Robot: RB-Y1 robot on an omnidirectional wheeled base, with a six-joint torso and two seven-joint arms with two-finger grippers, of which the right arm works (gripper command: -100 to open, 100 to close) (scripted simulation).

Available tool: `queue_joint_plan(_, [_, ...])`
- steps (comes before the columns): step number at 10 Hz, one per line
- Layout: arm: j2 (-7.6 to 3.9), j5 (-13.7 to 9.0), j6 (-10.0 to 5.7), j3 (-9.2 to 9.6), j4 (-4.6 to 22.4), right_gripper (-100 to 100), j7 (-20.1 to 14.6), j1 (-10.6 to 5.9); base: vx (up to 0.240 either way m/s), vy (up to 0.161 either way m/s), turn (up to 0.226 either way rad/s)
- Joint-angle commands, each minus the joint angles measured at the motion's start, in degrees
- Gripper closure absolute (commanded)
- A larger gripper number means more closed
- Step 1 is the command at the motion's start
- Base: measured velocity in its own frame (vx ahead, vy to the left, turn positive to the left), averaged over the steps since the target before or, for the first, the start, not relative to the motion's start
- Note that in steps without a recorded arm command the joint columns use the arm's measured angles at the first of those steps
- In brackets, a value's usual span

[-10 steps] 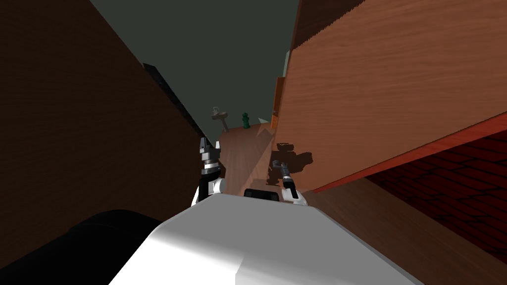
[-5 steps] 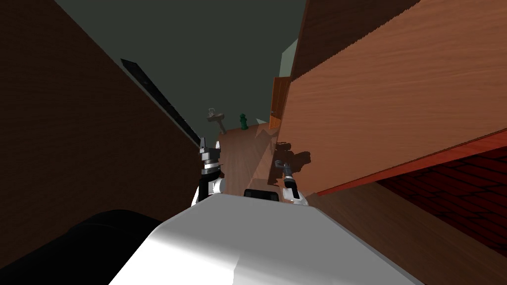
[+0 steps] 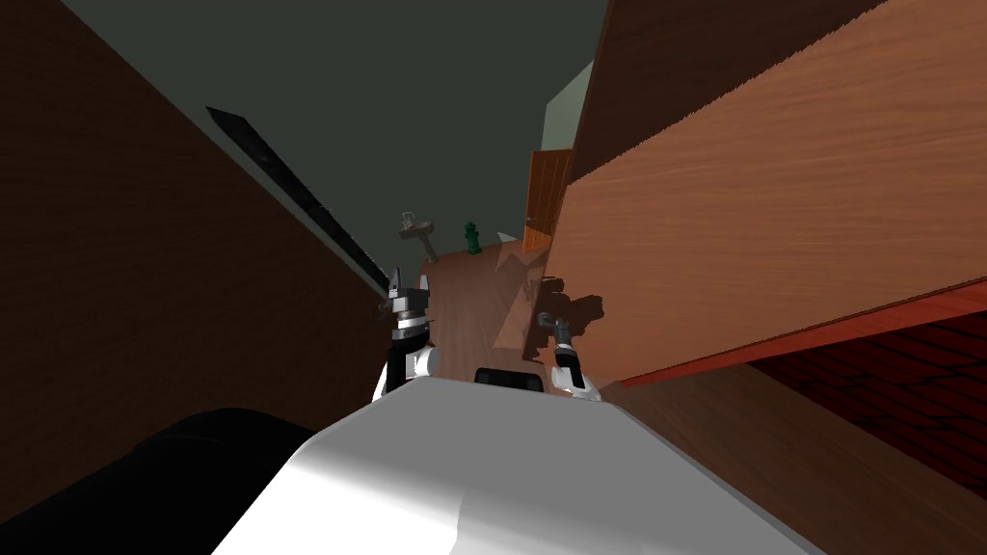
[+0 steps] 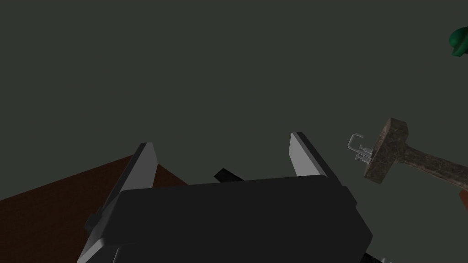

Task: Push the door open

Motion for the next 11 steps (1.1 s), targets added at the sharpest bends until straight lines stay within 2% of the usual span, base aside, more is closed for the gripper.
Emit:
queue_joint_plan(1, [-0.59, -0.25, -0.29, -0.49, 0.05, 100, 0.08, -0.27, 0.148, 0.025, -0.025])
queue_joint_plan(5, [-1.64, -1.07, -0.35, -2.05, 0.11, 100, 0.56, -0.28, 0.165, 0.038, -0.031])
queue_joint_plan(11, [-2.84, -3.07, -0.49, -5.86, 0.25, 100, 1.73, -0.29, 0.199, 0.053, -0.055])
